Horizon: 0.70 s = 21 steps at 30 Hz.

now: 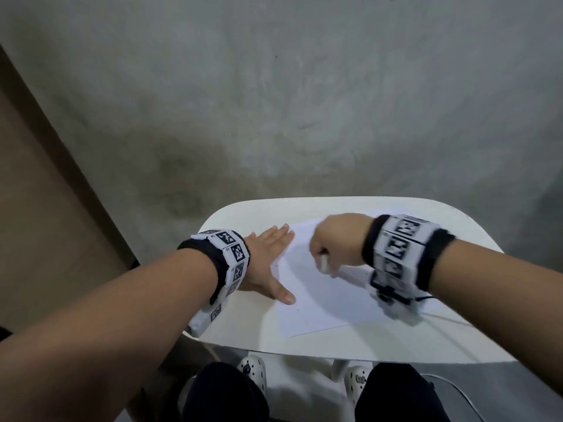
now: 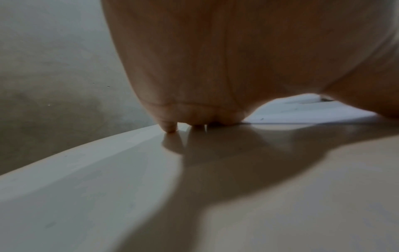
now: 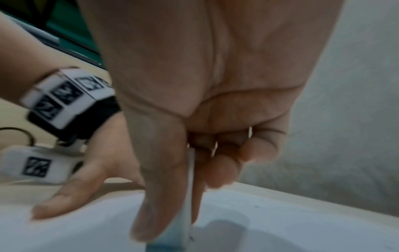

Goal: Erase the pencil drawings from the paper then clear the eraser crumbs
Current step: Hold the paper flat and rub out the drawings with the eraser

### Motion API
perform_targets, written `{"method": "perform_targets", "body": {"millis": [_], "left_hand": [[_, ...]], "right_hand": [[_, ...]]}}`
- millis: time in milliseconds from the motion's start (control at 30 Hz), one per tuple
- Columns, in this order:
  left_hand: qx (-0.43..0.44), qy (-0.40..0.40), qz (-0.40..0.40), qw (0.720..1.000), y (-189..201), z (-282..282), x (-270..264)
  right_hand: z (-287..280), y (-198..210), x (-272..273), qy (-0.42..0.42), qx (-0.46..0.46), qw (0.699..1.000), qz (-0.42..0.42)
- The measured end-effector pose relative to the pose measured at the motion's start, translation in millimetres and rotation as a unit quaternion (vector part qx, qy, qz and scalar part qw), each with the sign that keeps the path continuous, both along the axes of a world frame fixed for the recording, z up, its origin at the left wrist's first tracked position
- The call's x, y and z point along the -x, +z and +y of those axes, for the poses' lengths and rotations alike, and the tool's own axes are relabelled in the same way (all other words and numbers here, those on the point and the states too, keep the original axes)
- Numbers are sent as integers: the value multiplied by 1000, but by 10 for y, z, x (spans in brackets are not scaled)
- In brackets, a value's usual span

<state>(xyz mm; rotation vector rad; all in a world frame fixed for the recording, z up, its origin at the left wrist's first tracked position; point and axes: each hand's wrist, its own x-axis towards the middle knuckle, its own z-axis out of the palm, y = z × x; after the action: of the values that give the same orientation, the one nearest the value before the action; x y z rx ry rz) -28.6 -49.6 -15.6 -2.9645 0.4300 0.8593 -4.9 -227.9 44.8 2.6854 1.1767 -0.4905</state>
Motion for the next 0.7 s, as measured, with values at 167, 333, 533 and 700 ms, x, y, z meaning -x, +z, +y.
{"method": "perform_targets", "body": {"millis": [167, 333, 533, 700], "left_hand": [[1, 6, 1, 1000, -12, 0, -5], [-15, 26, 9, 1000, 164, -116, 96], [-1, 9, 4, 1000, 86, -53, 49], [-16, -9, 4, 1000, 128, -32, 47]], "right_hand": [[-178, 115, 35, -27, 67, 996, 57], [389, 66, -44, -19, -79, 997, 16], [-5, 5, 164, 25, 13, 999, 39], [-248, 35, 93, -52, -75, 993, 68]]}}
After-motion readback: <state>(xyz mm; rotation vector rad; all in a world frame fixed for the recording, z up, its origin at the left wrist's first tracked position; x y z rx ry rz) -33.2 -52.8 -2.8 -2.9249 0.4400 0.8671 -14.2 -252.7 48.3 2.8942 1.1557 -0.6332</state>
